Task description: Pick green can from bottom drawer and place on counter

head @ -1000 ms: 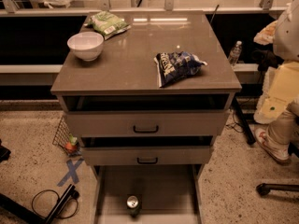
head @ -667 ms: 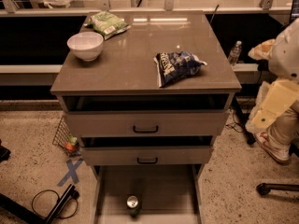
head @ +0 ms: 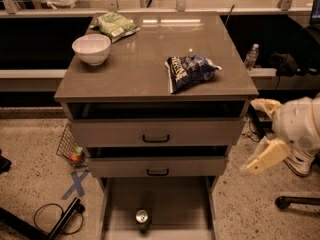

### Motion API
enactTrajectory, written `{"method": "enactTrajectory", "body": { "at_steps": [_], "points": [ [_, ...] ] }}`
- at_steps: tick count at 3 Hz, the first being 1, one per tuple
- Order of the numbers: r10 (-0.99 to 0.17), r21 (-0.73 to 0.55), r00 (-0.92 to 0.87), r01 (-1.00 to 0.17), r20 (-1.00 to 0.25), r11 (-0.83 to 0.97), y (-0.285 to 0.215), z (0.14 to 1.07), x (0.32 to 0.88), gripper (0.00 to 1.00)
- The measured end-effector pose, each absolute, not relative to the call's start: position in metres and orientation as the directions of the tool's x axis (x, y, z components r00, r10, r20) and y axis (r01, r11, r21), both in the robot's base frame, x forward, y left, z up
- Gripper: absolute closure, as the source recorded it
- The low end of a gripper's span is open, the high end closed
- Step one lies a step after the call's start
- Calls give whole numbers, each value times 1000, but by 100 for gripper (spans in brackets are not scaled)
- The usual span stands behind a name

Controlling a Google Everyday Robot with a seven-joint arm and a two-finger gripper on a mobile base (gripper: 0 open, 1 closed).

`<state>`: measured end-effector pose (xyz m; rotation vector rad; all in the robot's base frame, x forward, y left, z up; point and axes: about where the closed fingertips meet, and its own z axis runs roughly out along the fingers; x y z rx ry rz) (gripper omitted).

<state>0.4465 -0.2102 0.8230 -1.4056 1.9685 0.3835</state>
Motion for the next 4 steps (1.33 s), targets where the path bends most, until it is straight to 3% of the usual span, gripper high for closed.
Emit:
{"method": "enactTrajectory", "body": {
  "at_steps": [1, 2, 4],
  "points": [
    [-539, -121, -161, -885, -827, 449, -206, 780, 446, 0],
    [-457, -136, -118, -863, -881, 486, -219, 779, 439, 0],
    [-474, -114, -135, -881, -870, 460, -202, 749, 434, 0]
  ]
}}
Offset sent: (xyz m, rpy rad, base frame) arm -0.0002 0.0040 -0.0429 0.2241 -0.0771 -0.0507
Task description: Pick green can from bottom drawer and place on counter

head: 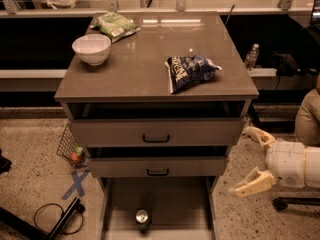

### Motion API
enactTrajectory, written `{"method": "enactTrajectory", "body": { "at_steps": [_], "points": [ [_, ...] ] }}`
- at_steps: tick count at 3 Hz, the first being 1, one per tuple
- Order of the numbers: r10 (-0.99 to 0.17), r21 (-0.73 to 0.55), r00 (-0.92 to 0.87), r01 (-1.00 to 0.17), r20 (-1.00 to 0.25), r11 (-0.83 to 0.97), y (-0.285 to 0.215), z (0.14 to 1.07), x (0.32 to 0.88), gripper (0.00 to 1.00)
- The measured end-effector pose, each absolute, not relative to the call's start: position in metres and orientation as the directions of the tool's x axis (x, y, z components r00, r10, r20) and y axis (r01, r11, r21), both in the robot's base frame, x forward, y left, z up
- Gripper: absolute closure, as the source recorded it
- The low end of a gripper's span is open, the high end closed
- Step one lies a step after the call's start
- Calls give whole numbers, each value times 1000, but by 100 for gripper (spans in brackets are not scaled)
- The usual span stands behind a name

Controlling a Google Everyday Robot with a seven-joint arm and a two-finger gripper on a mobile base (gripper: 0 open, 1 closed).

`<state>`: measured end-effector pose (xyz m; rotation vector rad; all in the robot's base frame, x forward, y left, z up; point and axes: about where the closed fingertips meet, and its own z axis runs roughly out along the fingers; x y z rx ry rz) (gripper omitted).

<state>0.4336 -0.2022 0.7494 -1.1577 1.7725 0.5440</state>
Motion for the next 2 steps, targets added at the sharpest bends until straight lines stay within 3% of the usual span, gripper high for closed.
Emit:
{"method": "enactTrajectory", "body": {
  "at_steps": [2],
  "points": [
    [-409, -23, -146, -924, -901, 381, -121, 589, 404, 0]
  ]
}}
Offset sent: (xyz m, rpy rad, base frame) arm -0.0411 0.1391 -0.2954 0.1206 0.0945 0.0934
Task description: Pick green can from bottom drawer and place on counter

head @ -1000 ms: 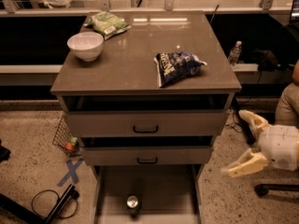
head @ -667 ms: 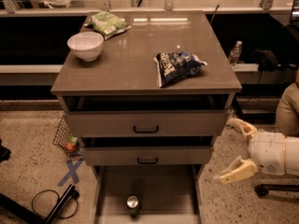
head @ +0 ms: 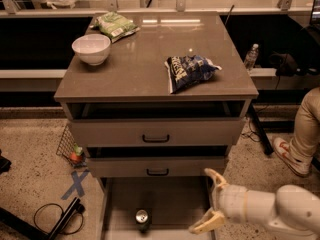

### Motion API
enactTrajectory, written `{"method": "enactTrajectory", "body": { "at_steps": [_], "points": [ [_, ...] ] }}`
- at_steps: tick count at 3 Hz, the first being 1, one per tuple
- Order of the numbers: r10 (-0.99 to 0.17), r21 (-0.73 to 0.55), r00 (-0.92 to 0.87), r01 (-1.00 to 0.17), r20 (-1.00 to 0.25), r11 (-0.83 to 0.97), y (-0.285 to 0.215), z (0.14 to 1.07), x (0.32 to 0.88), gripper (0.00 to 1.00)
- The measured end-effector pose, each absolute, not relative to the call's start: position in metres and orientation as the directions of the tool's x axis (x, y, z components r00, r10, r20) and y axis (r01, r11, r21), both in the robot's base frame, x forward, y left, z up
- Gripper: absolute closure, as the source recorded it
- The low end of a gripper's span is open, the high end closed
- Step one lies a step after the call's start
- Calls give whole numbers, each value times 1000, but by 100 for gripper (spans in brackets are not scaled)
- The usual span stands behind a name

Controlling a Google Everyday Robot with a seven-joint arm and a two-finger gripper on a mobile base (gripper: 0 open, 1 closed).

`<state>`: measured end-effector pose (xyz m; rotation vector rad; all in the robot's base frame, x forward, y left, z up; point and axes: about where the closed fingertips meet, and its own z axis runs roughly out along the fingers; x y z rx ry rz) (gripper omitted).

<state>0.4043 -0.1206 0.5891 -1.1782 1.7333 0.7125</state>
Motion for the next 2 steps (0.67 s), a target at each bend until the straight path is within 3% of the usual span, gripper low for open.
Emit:
{"method": "enactTrajectory", "body": {
  "at_steps": [1, 2],
  "points": [
    [-391, 20, -178, -926, -903, 377, -75, 510, 399, 0],
    [-376, 43, -209, -913, -903, 405, -72, 489, 401, 0]
  ]
}}
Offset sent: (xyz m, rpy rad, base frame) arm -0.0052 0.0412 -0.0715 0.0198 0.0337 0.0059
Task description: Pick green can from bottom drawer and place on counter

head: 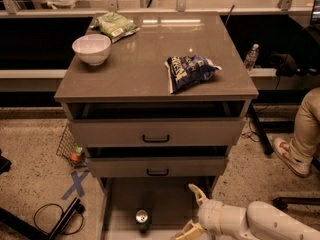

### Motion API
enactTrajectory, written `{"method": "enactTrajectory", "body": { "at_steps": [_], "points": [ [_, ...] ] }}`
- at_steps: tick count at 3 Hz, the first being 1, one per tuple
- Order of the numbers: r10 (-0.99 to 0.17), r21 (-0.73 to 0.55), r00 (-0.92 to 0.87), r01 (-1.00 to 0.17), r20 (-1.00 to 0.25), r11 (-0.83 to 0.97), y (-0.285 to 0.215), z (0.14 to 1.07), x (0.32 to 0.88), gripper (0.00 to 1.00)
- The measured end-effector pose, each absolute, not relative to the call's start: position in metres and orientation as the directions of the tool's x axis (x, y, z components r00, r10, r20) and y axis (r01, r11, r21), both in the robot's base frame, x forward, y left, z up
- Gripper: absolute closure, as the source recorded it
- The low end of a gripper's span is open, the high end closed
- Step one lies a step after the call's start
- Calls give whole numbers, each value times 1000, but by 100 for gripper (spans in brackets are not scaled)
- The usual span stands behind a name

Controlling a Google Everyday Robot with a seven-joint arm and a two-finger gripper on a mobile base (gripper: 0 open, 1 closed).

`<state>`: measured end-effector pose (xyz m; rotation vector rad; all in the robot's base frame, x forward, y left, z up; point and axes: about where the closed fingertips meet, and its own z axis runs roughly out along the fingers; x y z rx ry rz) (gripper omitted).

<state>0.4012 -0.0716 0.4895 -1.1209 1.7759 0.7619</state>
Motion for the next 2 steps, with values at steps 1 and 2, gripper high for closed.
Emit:
{"method": "enactTrajectory", "body": {
  "at_steps": [1, 2],
  "points": [
    [-368, 34, -195, -915, -909, 403, -67, 485, 407, 0],
    [-318, 58, -191, -922, -929, 384, -40, 452, 428, 0]
  ]
}}
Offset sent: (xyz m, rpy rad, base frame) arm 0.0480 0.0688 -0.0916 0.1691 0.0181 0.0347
